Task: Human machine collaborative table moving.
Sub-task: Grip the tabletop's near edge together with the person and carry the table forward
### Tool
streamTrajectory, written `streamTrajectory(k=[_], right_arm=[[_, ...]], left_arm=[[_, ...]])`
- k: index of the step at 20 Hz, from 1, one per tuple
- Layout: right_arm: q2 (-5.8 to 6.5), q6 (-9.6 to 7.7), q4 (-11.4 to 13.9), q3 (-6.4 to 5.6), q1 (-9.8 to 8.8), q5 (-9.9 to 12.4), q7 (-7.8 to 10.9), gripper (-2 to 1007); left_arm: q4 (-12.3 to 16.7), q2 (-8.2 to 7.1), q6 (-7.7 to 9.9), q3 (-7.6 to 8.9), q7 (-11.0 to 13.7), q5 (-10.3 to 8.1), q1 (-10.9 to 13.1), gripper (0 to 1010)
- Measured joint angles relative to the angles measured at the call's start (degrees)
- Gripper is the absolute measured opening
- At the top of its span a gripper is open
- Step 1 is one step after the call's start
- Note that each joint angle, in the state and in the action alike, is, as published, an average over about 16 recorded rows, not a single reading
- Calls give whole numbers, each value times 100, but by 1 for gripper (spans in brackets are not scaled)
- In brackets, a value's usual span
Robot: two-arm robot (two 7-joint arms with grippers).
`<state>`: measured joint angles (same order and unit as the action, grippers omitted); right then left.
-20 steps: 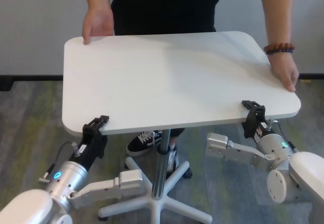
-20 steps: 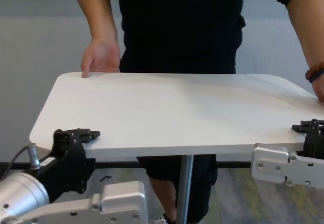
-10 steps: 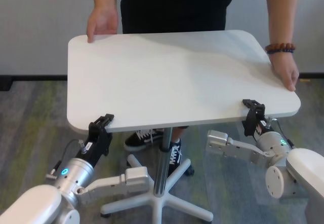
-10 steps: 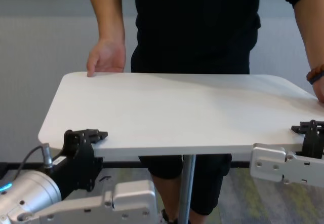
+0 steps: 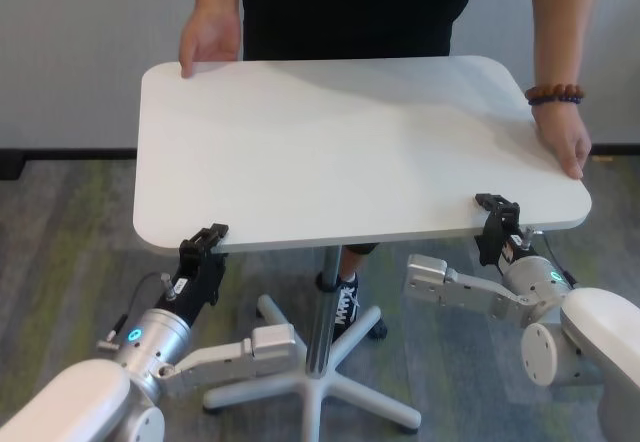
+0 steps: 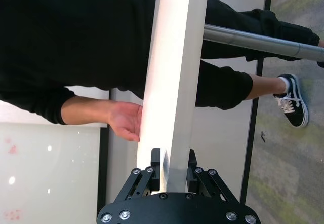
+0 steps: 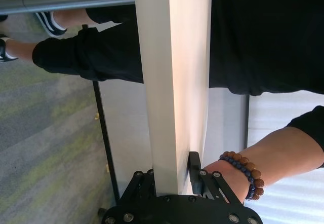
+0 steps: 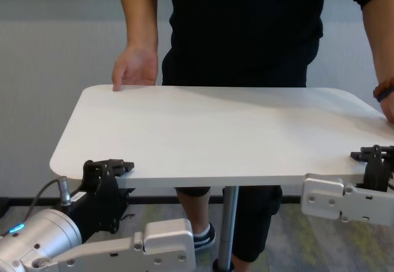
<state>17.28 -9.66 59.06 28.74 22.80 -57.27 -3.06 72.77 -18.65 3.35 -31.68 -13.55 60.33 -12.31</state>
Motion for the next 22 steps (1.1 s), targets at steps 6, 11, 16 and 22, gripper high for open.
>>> streamTrajectory(k=[6, 11, 16, 22], right_arm=[[-20, 0, -111, 44, 72, 5, -37, 291], [-49, 3, -234, 83, 145, 6, -61, 291], [-81, 6, -352, 127, 218, 2, -77, 291], [-118, -4, -475, 186, 300, -11, -88, 291]], left_arm=[[-228, 98, 11, -46, -65, -7, -143, 295], [-395, 167, 18, -86, -113, -9, -253, 295], [-514, 209, 17, -122, -135, -16, -320, 295], [-610, 228, 12, -151, -151, -28, -363, 295]])
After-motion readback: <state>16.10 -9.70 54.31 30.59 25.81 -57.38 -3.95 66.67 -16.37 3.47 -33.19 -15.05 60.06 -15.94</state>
